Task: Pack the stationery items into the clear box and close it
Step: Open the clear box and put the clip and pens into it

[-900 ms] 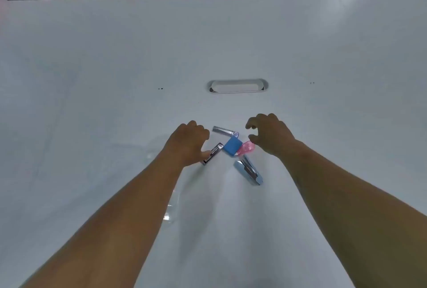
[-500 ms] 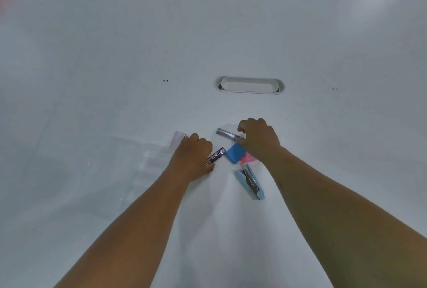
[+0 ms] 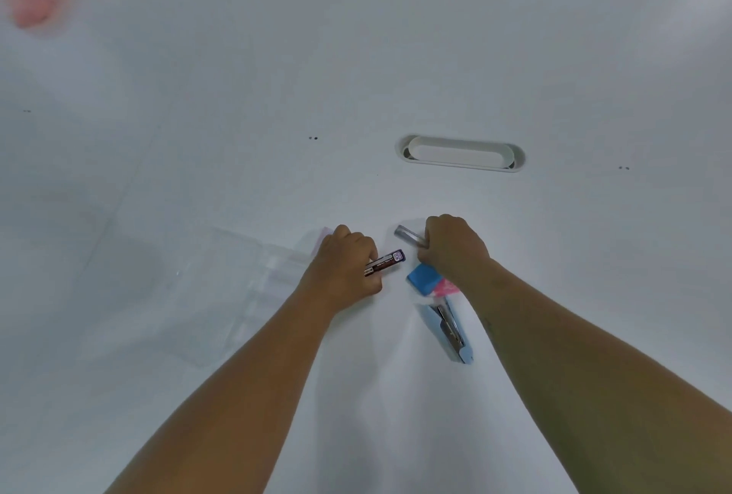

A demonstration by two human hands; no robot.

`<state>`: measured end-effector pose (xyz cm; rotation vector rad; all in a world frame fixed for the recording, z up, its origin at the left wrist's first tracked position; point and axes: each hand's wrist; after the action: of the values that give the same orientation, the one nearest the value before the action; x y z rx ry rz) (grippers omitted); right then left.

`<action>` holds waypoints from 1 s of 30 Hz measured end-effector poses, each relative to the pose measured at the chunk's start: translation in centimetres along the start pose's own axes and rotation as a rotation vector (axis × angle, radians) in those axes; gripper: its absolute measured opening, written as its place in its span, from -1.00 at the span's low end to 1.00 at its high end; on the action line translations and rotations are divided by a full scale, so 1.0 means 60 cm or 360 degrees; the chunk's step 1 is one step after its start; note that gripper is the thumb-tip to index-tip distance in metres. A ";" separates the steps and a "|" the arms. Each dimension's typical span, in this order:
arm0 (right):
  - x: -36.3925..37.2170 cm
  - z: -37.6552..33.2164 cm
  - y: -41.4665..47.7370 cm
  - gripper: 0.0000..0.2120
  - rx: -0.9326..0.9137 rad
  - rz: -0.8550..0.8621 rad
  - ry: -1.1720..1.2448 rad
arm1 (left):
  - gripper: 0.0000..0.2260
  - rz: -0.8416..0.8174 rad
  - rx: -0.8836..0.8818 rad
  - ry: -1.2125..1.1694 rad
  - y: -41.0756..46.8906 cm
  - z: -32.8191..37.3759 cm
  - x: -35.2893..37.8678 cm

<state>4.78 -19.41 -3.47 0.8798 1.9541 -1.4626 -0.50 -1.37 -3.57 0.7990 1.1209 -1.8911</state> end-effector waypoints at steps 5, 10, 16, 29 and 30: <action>0.001 -0.008 -0.013 -0.88 0.0005 0.0060 -0.0019 | -0.87 0.0071 0.0007 0.0096 -0.027 -0.040 -0.036; -0.010 -0.037 -0.033 -0.83 -0.0033 0.0205 0.0052 | -0.86 -0.0049 0.0022 0.0240 -0.061 -0.082 -0.089; 0.007 -0.088 -0.057 -0.84 -0.0089 0.0268 0.0058 | -0.88 -0.0182 0.0133 0.0481 -0.081 -0.131 -0.108; 0.049 -0.193 -0.087 -0.88 -0.0119 0.0242 0.0028 | -0.59 -0.0227 0.0288 0.0461 -0.105 -0.220 -0.115; 0.051 -0.204 -0.088 -0.88 -0.0138 0.0226 0.0026 | -0.54 -0.0210 0.0263 0.0421 -0.109 -0.229 -0.113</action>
<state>-1.68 -8.14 0.72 0.9735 1.9098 -1.2843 -1.03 15.11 -1.05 1.1180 1.2119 -2.0512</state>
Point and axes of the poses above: each hand's wrist, its own y-axis towards the middle knuckle, its own x-axis out of the palm, z = x × y, and after that the axes turned 14 degrees about -z, right-handed
